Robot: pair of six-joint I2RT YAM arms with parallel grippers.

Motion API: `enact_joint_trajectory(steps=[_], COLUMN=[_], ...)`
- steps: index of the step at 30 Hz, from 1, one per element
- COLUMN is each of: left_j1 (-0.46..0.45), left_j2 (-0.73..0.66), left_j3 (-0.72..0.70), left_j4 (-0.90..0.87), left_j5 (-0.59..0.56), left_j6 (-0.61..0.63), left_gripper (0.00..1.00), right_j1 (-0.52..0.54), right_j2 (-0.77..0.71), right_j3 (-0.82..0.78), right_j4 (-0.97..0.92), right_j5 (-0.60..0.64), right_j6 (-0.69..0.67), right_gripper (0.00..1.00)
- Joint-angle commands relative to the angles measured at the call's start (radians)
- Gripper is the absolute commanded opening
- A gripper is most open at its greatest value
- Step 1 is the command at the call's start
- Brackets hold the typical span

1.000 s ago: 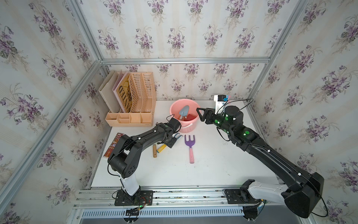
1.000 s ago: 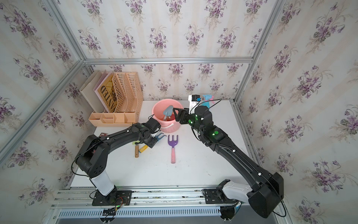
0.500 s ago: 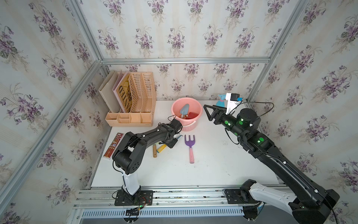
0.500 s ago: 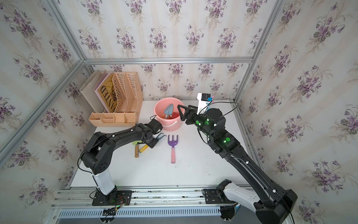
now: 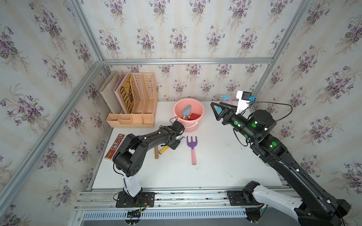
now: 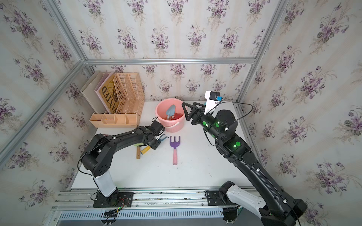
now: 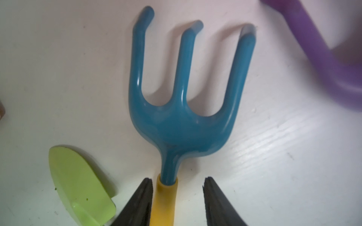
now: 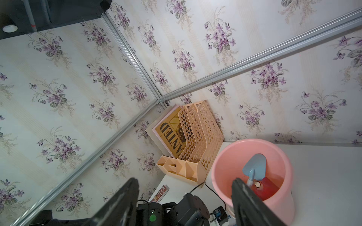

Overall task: Organize the gardening tools
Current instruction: Pick up the gardening tool from the center of the board.

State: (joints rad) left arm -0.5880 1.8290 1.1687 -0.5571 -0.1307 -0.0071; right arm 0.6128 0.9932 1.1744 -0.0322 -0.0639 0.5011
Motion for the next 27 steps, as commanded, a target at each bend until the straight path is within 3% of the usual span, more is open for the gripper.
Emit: enact_joint_trajectory(steps=[1, 10, 19, 27], left_j1=[0.002, 0.002, 0.002, 0.0], left_j2=[0.048, 0.088, 0.057, -0.131], left_j3=[0.045, 0.065, 0.039, -0.027], left_j4=[-0.019, -0.053, -0.069, -0.05], left_j5=[-0.001, -0.003, -0.004, 0.006], left_j6=[-0.014, -0.042, -0.057, -0.081], left_gripper=[0.47, 0.37, 0.01, 0.0], right_j1=[-0.001, -0.001, -0.001, -0.001], right_j2=[-0.007, -0.032, -0.036, -0.037], right_j3=[-0.003, -0.005, -0.008, -0.042], right_j4=[0.003, -0.011, -0.007, 0.007], right_j5=[0.005, 0.028, 0.029, 0.035], right_j6=[0.002, -0.006, -0.004, -0.001], right_gripper=[0.78, 0.78, 0.79, 0.79])
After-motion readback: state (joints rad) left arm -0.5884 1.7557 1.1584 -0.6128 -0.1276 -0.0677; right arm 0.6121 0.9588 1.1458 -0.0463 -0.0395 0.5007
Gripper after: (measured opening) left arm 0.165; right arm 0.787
